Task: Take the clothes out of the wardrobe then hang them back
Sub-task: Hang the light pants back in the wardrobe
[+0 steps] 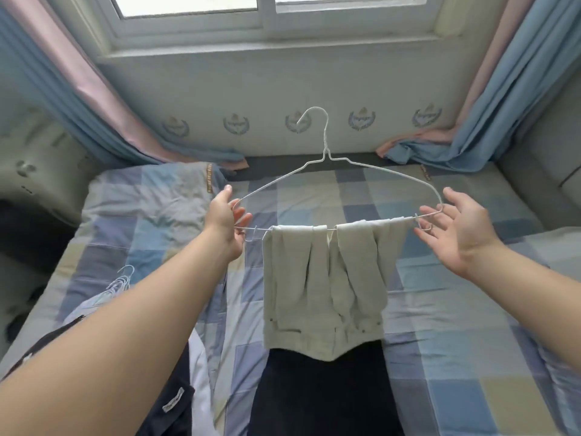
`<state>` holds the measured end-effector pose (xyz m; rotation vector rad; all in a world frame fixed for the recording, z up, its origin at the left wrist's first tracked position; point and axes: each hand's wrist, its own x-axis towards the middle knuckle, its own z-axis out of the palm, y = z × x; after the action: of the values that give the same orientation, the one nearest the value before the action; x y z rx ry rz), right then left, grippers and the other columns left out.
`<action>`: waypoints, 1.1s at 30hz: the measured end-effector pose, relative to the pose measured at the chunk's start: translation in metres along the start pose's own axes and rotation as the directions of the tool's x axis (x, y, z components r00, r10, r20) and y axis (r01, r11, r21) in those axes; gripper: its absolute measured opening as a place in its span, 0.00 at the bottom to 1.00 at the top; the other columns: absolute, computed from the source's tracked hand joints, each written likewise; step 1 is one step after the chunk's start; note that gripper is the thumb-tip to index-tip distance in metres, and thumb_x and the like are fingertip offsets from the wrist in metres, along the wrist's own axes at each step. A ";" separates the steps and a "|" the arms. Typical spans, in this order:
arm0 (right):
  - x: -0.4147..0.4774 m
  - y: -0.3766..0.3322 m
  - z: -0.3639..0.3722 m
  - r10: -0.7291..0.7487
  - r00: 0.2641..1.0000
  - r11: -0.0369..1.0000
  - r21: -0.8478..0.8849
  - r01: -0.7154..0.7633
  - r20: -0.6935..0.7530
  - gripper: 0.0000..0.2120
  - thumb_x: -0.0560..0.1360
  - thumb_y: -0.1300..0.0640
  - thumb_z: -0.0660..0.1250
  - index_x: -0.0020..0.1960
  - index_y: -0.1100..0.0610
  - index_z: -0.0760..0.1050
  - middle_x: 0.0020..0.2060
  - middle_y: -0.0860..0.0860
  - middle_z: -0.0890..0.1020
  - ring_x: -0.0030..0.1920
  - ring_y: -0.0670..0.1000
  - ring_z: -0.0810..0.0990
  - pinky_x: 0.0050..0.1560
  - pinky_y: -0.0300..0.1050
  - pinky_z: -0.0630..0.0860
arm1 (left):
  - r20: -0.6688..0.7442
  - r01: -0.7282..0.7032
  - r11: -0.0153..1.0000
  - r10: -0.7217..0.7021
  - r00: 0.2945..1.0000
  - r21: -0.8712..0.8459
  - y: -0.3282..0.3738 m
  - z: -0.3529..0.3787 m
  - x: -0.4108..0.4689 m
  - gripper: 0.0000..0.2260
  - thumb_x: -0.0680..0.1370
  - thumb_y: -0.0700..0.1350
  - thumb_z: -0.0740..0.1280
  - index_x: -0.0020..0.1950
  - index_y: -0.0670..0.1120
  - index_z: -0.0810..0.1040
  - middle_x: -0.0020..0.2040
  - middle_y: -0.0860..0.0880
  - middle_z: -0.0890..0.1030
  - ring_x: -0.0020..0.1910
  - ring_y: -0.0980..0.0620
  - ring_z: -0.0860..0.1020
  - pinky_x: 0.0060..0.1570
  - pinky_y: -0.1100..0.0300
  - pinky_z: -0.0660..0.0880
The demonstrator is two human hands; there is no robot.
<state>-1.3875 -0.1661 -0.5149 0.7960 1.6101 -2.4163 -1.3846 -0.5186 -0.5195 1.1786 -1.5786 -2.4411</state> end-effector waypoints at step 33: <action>-0.453 -0.022 -0.072 -0.727 0.676 0.589 -0.614 0.524 -0.120 0.10 0.80 0.61 0.65 0.43 0.58 0.83 0.32 0.54 0.83 0.36 0.53 0.82 0.47 0.49 0.80 | 0.638 -0.531 0.840 0.348 0.686 0.113 0.077 -0.073 -0.259 0.11 0.77 0.52 0.73 0.52 0.47 0.77 0.48 0.50 0.81 0.54 0.51 0.82 0.50 0.55 0.73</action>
<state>-0.9843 -0.1733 -0.2948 0.6316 3.0018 -1.9894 -1.1846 -0.5150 -0.3238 -0.0789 -2.1077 -2.3860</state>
